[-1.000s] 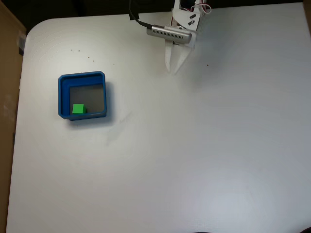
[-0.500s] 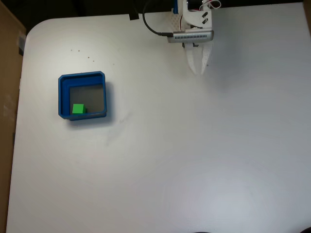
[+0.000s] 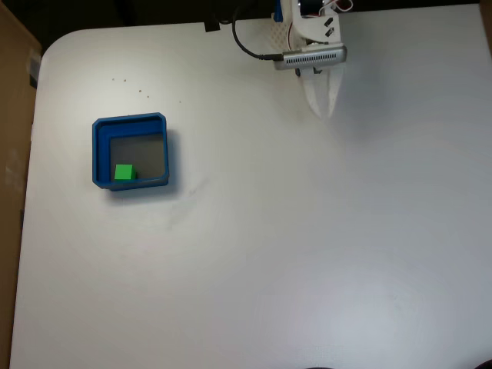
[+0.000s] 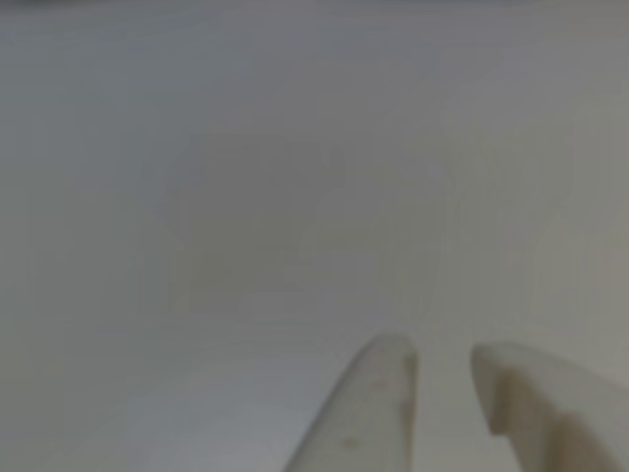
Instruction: Pick up green cube and drop it in the blue box
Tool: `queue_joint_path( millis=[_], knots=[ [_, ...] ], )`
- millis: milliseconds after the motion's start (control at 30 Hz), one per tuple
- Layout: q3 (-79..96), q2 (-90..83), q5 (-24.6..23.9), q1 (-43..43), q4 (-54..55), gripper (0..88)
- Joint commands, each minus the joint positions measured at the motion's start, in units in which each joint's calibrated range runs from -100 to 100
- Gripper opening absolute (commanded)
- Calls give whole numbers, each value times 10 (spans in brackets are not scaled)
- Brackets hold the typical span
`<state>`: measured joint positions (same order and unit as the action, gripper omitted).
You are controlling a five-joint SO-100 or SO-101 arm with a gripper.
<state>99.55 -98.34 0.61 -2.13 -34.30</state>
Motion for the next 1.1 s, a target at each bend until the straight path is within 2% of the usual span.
queue_joint_path(
  millis=[0, 1067],
  knots=[
    [1, -10, 0, -25, 10, 14],
    [1, -9, 0, -22, 10, 14]
  ],
)
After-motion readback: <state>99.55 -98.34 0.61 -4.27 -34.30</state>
